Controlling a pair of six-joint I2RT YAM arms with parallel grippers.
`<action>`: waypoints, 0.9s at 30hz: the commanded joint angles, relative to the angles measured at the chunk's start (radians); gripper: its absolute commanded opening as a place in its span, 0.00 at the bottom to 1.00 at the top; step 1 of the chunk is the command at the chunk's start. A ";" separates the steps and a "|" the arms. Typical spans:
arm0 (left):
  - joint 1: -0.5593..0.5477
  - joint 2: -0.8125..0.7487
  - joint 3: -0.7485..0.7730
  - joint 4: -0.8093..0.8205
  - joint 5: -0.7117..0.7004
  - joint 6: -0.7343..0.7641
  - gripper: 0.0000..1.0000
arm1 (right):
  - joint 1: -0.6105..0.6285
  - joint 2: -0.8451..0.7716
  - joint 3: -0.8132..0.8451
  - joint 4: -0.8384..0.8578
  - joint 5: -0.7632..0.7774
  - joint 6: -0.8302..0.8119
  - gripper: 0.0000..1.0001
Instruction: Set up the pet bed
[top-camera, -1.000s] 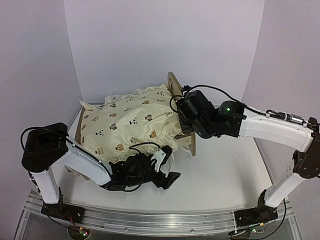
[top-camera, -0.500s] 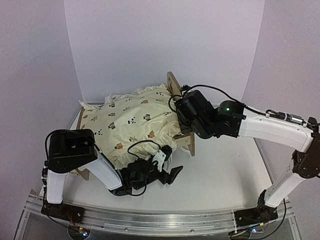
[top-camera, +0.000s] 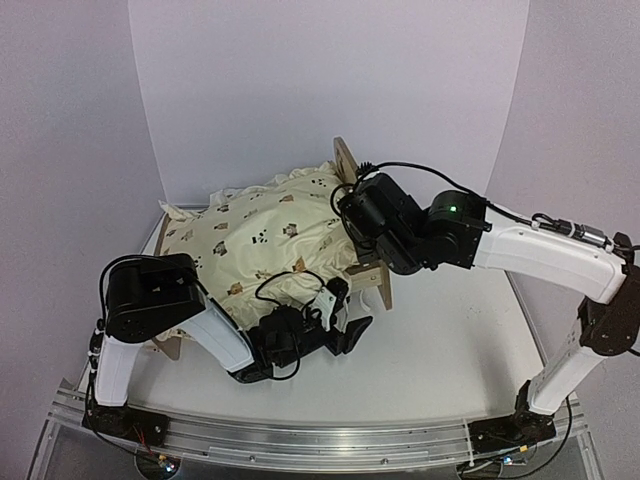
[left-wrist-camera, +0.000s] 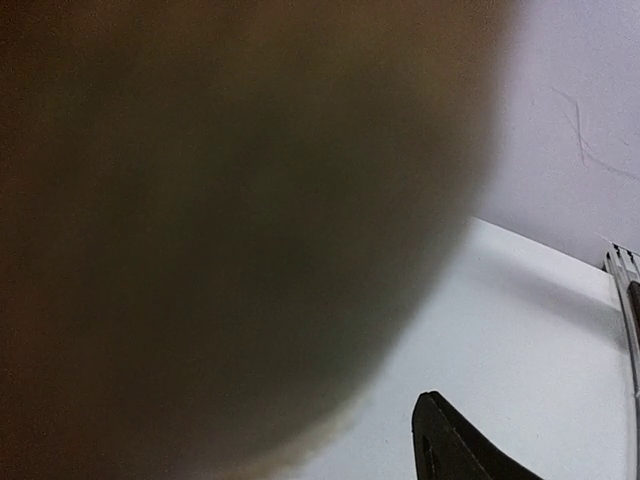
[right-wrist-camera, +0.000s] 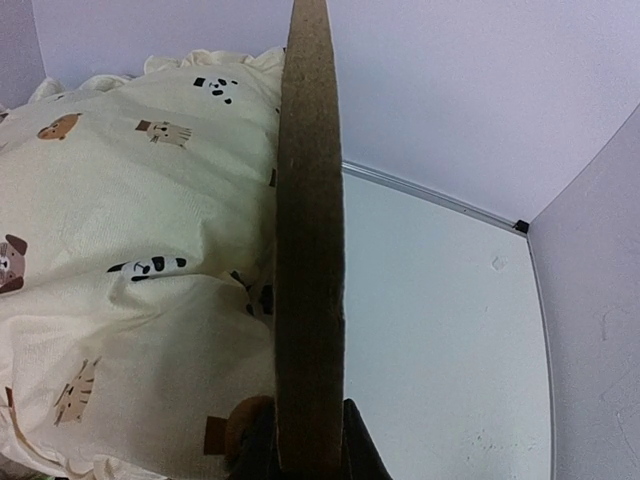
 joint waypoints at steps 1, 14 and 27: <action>0.048 0.027 0.103 0.052 -0.070 0.029 0.68 | 0.089 -0.017 0.105 0.024 0.094 -0.042 0.00; 0.048 0.049 0.113 0.088 -0.329 0.043 0.58 | 0.159 0.050 0.195 0.019 0.117 -0.063 0.00; 0.048 0.126 0.200 0.105 -0.391 0.115 0.33 | 0.187 0.063 0.200 0.017 0.127 -0.063 0.00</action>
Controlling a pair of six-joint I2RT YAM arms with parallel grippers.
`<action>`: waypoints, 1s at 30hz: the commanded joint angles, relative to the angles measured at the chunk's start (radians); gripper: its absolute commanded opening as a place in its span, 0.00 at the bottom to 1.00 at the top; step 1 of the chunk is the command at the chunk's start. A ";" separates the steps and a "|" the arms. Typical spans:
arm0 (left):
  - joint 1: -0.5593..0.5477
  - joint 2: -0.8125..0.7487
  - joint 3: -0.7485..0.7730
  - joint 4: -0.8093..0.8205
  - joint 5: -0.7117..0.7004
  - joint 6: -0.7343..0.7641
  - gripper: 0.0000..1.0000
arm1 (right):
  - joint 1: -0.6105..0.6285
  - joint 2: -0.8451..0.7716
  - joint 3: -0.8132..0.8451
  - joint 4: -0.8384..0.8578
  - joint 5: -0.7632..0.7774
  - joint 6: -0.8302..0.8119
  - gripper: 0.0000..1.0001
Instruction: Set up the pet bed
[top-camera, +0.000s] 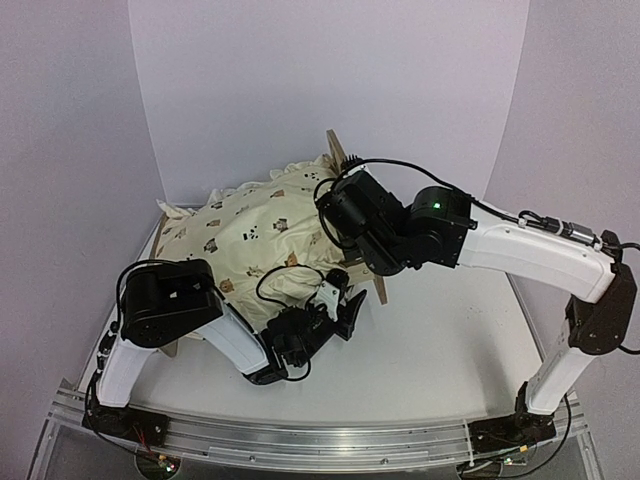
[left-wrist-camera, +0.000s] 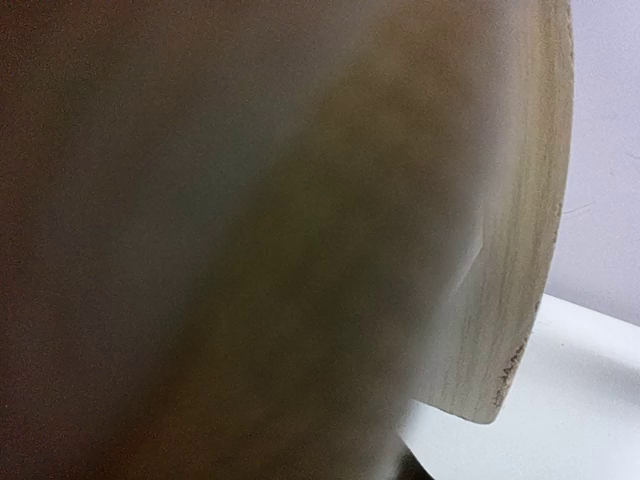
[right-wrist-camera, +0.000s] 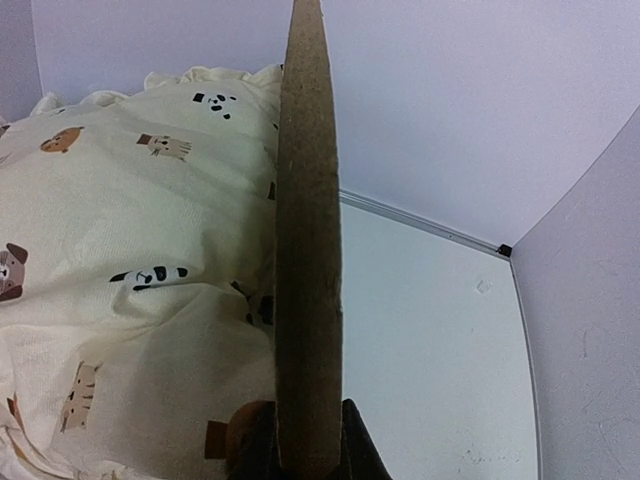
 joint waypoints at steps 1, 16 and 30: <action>0.065 0.032 0.085 -0.051 -0.144 -0.019 0.31 | 0.129 -0.023 0.070 0.060 0.023 -0.054 0.00; 0.063 0.017 0.061 -0.063 -0.163 -0.026 0.00 | 0.131 -0.031 0.055 0.062 0.027 -0.051 0.00; 0.035 -0.192 -0.020 -0.491 0.142 -0.227 0.00 | 0.111 -0.049 -0.048 0.081 0.073 -0.036 0.00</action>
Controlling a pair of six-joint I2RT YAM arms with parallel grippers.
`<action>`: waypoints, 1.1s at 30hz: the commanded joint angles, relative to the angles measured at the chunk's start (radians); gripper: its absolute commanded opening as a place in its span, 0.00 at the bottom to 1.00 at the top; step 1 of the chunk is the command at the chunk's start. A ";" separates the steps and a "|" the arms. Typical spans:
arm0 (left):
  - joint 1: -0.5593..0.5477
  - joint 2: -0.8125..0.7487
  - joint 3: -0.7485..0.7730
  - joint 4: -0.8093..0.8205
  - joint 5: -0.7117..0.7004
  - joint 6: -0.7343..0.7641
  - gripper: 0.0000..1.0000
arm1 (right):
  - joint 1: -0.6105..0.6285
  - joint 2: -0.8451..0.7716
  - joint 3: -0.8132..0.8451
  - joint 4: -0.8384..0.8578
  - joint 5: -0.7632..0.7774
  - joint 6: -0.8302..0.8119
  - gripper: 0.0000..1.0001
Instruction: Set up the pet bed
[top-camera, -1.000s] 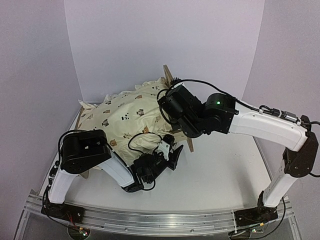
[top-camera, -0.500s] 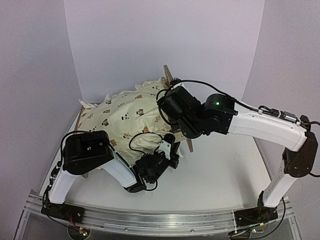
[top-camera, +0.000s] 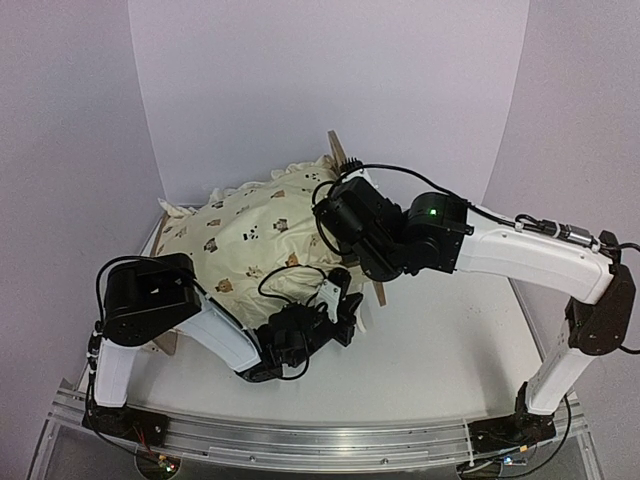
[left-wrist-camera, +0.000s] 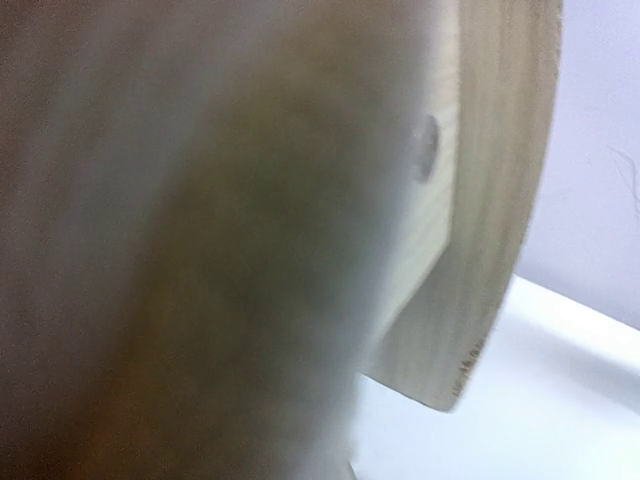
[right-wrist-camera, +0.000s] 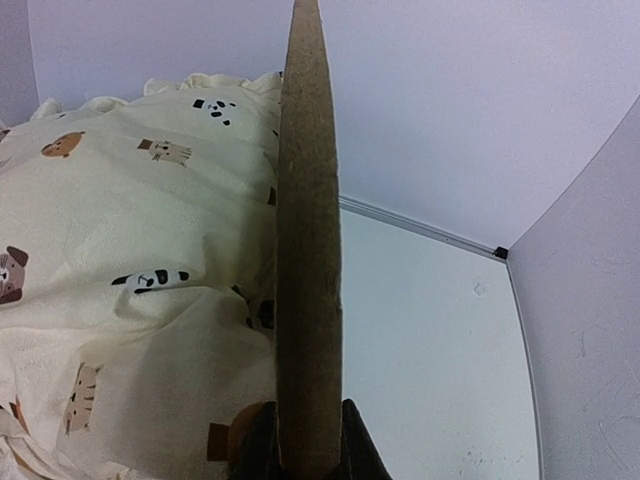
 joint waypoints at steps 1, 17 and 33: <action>0.050 -0.112 0.015 -0.356 0.135 -0.142 0.00 | 0.093 -0.058 -0.050 0.059 0.040 -0.031 0.00; 0.044 -0.142 0.103 -0.728 0.333 -0.319 0.00 | -0.047 -0.152 -0.352 0.096 -0.065 0.118 0.00; 0.048 -0.065 0.195 -0.799 0.334 -0.311 0.00 | -0.123 -0.233 -0.626 0.341 -0.207 0.036 0.25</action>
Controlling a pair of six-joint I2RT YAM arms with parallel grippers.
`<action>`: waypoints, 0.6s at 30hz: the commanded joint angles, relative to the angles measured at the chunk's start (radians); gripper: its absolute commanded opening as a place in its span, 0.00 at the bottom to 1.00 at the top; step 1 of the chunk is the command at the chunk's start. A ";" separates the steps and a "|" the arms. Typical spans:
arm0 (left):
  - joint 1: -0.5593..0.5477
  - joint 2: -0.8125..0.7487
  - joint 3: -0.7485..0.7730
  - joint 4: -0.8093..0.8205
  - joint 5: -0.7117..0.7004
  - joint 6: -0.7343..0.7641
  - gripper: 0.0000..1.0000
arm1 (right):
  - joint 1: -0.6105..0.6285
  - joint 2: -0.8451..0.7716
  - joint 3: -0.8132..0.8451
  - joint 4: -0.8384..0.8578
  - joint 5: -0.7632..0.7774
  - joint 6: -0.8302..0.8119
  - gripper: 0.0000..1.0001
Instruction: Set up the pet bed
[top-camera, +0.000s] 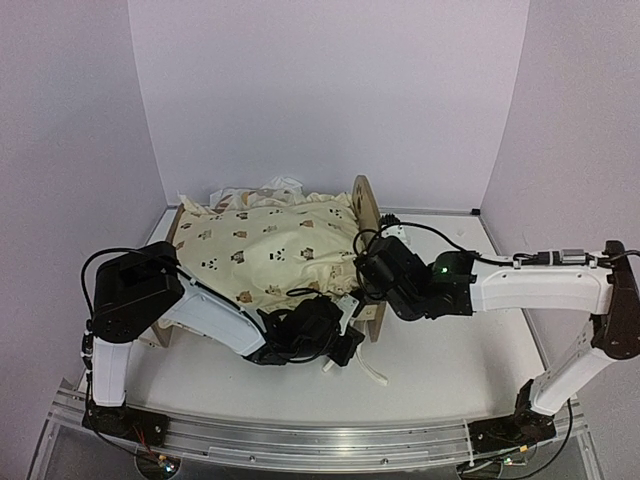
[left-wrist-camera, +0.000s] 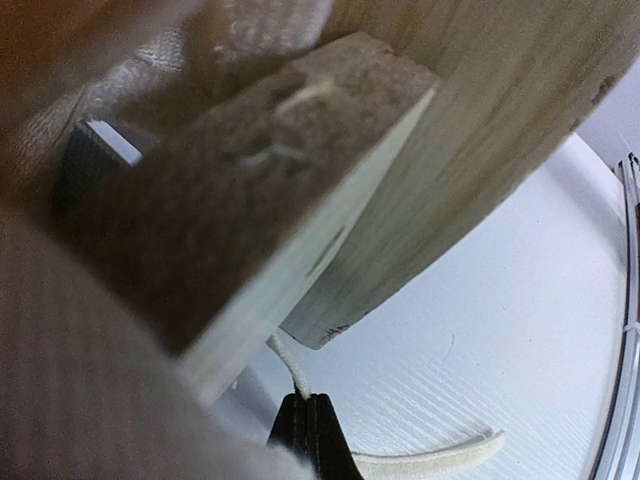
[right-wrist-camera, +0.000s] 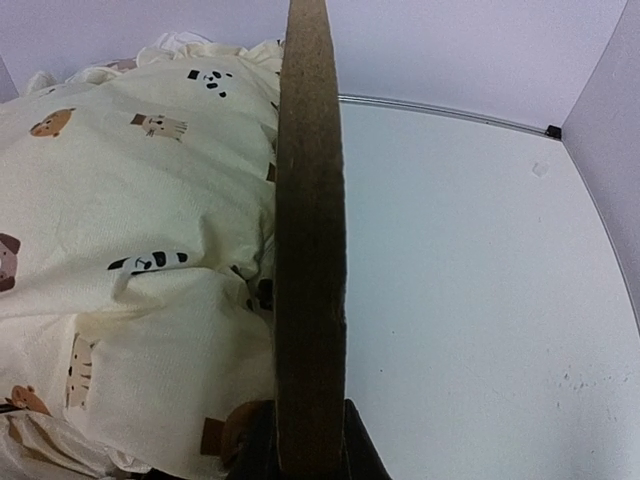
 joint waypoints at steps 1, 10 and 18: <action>0.033 0.013 0.070 -0.024 0.019 -0.015 0.00 | -0.012 -0.063 -0.041 -0.047 -0.033 -0.188 0.36; 0.026 -0.051 0.104 -0.177 0.164 -0.051 0.00 | -0.013 -0.275 -0.101 -0.086 -0.198 -0.216 0.87; 0.012 -0.163 0.123 -0.314 0.232 -0.066 0.00 | -0.013 -0.457 -0.159 -0.157 -0.277 -0.178 0.91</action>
